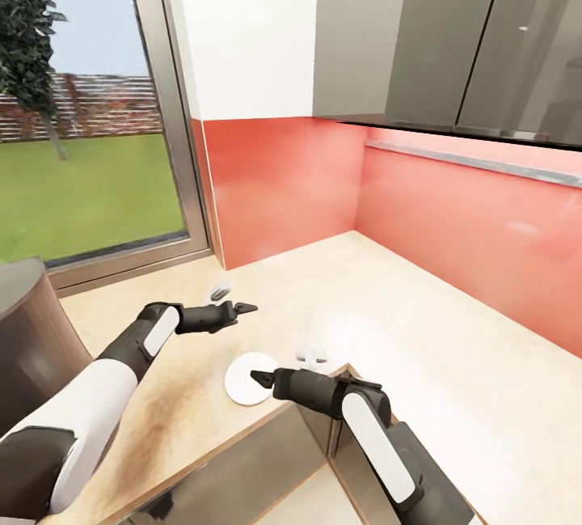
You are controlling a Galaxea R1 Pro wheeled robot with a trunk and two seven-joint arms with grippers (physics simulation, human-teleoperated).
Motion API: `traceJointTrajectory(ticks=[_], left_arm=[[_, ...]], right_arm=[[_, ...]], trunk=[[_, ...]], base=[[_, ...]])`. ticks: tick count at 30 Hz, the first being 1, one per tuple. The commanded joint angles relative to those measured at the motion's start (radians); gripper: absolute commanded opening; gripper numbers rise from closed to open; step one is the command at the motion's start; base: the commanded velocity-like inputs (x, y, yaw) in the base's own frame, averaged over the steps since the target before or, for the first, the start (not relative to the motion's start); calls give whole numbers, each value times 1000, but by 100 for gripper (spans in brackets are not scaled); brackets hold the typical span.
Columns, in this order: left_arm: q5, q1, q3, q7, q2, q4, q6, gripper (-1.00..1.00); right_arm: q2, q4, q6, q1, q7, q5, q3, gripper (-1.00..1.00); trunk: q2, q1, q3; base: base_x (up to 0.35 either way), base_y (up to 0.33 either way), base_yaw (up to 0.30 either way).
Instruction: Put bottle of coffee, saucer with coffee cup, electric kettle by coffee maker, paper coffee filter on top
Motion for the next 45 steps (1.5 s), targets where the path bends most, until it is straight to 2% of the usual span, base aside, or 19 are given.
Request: traceJointTrajectory(ticks=[1,2,7,8,12,25,28,33,45], left_arm=[[3,-1,-4,9,-1,10,3,100],[3,-1,-4,25,-2,42,3,100],[3,-1,-4,29,-2,97,2,100],[3,-1,-3,30,2,108,2,100],[2,-1,-3,30,4,111,2,100],[1,40,-5,31,-1,111,3,100],[1,73,-5,30,0,110,2,100],[2,82,-5,30,1,110,2,100],[2,85,-5,30,2,110,2,100]], right_arm=[[0,0,3,-1,-6,-7,0,100],[1,5,3,-1,-7,-7,0,100],[12,10,3,-1,-7,-6,0,100],[40,11,4,-1,-8,-6,0,100],[54,11,4,-1,-9,-5,0,100],[57,17,5,-1,-10,-5,-1,100],[57,25,5,-1,-28,-6,-2,100],[57,43,4,-1,-56,-7,-2,100],[57,63,5,-1,-63,-7,-3,100]], trunk=[[-2,1,-2],[-2,1,-2],[-2,1,-2],[-2,1,-2],[-2,1,-2],[-2,1,-2],[-2,1,-2],[-2,1,-2],[-2,1,-2]], base=[[9,0,0],[2,0,0],[0,0,0],[144,40,0],[212,94,0],[27,11,0],[0,0,0],[0,0,0],[0,0,0]])
